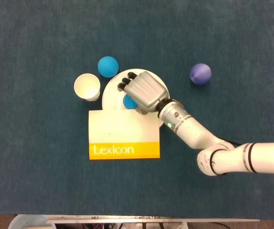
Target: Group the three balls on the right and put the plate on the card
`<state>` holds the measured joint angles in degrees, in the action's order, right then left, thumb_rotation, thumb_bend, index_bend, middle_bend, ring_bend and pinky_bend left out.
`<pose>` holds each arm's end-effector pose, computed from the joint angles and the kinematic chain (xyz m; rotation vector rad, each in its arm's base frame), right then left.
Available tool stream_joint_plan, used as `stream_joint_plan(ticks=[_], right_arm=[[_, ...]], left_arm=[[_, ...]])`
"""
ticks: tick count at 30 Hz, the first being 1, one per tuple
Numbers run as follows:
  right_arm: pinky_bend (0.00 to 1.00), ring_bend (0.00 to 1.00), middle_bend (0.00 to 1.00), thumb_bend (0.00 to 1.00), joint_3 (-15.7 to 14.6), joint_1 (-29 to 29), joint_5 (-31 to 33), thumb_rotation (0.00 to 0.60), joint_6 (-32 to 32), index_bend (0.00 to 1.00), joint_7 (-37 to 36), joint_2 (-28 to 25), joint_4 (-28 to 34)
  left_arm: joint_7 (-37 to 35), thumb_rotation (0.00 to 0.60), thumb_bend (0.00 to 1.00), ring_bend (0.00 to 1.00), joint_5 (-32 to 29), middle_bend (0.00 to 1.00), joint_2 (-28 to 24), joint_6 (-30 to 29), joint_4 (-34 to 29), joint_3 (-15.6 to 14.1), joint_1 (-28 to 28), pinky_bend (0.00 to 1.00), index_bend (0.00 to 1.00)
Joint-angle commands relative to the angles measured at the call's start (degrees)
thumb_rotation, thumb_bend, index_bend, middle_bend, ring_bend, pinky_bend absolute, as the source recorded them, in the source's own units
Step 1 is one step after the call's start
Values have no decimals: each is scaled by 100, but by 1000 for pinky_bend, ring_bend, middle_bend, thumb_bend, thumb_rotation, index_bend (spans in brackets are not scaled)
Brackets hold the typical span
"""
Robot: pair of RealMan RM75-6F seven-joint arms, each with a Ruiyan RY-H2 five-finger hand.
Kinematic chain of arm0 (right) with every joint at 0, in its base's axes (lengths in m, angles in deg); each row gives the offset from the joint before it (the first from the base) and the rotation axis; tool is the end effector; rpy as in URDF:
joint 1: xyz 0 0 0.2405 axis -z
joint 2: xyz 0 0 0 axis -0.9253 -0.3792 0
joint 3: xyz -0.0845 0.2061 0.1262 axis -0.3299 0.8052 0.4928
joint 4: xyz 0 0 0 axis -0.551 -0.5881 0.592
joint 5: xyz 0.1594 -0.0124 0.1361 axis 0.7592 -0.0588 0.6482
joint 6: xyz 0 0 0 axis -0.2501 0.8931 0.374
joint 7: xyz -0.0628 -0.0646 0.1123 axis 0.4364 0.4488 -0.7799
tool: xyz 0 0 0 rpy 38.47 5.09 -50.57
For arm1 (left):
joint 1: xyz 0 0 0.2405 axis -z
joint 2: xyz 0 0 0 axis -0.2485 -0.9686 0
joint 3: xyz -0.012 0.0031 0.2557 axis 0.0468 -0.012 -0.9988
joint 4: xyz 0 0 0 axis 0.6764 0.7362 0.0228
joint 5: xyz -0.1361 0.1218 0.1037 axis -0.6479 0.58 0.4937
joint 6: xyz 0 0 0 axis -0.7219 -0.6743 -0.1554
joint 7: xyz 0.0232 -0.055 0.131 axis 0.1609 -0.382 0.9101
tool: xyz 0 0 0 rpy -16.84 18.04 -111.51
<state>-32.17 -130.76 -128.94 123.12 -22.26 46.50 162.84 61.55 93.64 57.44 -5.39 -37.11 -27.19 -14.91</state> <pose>-0.0282 -0.3355 -0.1295 2.2491 -0.7217 0.7827 -0.3235 0.1442 0.1807 -1.2935 -0.9570 -0.8529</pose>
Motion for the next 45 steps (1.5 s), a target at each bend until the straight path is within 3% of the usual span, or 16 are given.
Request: stream_joint_plan(ticks=[1,14,25,30,38,45], right_arm=[[559,234,334,200,-31,-31,32,600,-22,313,14,34,-34],[646,276,347,241,-167,-56,49,600,14,352,15,48,-22],[725,346,391,290,-230,-38,16,600,51,492,-23,41,-37],[740,361,399,291,-227,12,-37,600,84,507,-117,-59,89],[741,368,403,291,-328,237,-355,600,330,507,-248,-712,807],[741,370,403,290,-800,559,-761,600,446,507,-241,-1540,1269]], left_arm=[[-14,600,436,271,5,309,-1,-6,4,4,-2,208,352],[-41,600,436,271,3,309,22,35,32,7,8,208,353],[-29,600,436,271,4,309,21,18,11,3,-11,208,353],[-8,600,436,271,24,309,14,-6,-14,-3,-24,208,353],[40,600,436,271,54,309,2,-35,-56,-12,-40,208,353],[51,600,436,271,58,309,0,-14,-64,-31,-45,209,354]])
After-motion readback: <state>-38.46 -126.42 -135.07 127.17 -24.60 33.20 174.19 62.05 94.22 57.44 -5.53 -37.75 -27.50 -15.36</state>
